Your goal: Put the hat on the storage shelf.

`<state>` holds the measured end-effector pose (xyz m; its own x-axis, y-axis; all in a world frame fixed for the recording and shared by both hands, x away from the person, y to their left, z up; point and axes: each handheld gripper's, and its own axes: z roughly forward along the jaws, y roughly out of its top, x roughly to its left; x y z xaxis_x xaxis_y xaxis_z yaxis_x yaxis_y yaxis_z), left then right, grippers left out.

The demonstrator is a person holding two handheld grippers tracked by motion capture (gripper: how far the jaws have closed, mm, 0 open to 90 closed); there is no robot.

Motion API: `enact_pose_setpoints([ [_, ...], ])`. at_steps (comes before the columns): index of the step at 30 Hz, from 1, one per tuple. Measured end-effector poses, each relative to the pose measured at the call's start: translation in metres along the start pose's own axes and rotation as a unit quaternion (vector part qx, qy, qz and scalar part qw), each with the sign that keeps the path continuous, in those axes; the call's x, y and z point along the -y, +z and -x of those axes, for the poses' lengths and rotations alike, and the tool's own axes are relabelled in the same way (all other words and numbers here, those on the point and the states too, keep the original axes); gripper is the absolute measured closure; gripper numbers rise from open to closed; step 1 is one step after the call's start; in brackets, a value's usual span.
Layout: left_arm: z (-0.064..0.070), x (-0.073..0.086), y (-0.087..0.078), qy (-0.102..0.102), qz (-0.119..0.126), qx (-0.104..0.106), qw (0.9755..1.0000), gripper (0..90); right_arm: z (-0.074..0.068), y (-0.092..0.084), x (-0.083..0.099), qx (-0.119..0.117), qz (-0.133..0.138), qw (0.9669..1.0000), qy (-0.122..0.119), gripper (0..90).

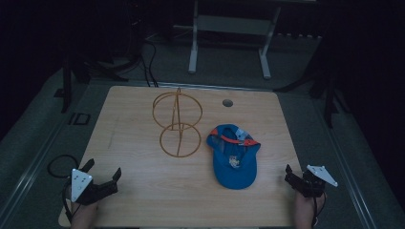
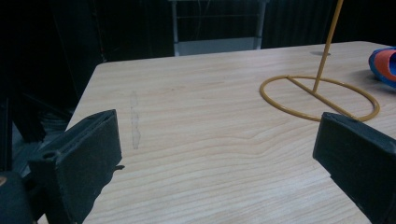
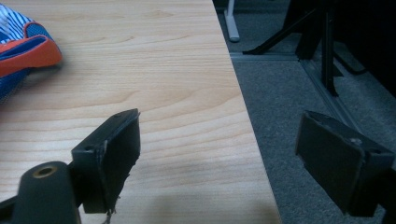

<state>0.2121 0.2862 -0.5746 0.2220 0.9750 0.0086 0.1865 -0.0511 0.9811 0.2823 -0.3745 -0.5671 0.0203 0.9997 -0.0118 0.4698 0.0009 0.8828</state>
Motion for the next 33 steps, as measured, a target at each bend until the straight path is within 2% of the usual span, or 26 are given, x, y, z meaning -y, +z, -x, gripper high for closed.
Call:
enact_pose_setpoints([
  [8, 0.002, 0.000, 0.001, 0.004, -0.001, 0.005, 1.0000, 1.5, -0.002, 0.001, 0.000, -0.003, -0.006, 0.9999, -0.010, 14.2],
  [10, 0.004, 0.000, 0.002, 0.013, -0.005, 0.007, 0.9999, 1.5, -0.002, 0.001, 0.000, -0.009, -0.007, 0.9999, -0.011, 13.2],
  [11, 0.004, 0.000, 0.002, 0.014, -0.007, 0.007, 0.9999, 1.5, 0.000, 0.001, 0.000, -0.024, -0.016, 0.9996, 0.005, 13.2],
  [15, 0.006, -0.001, 0.001, 0.007, 0.000, 0.013, 0.9999, 1.5, 0.000, 0.002, -0.002, -0.029, -0.023, 0.9993, 0.009, 13.2],
  [19, 0.008, -0.002, 0.001, -0.005, 0.001, 0.030, 0.9995, 1.5, -0.004, 0.001, -0.009, -0.043, -0.029, 0.9986, -0.003, 13.4],
  [20, 0.008, -0.002, 0.001, -0.004, -0.004, 0.034, 0.9994, 1.7, -0.008, -0.002, -0.014, -0.051, -0.027, 0.9982, -0.018, 13.5],
  [22, 0.010, -0.002, 0.002, -0.003, -0.008, 0.034, 0.9994, 3.7, -0.008, -0.002, -0.014, -0.051, -0.027, 0.9982, -0.018, 13.5],
  [23, 0.011, -0.002, 0.002, 0.004, -0.015, 0.037, 0.9992, 3.8, -0.012, -0.004, -0.023, -0.055, -0.020, 0.9977, -0.035, 13.4],
  [27, 0.014, -0.002, 0.003, 0.007, -0.025, 0.042, 0.9988, 3.8, -0.014, -0.005, -0.032, -0.067, -0.019, 0.9970, -0.035, 13.5],
  [29, 0.014, -0.002, 0.004, 0.001, -0.025, 0.044, 0.9987, 3.7, -0.015, -0.005, -0.037, -0.077, -0.020, 0.9963, -0.032, 13.4],
  [33, 0.012, -0.002, 0.004, -0.012, -0.028, 0.051, 0.9982, 4.0, -0.020, -0.005, -0.050, -0.105, -0.023, 0.9933, -0.042, 13.5],
])
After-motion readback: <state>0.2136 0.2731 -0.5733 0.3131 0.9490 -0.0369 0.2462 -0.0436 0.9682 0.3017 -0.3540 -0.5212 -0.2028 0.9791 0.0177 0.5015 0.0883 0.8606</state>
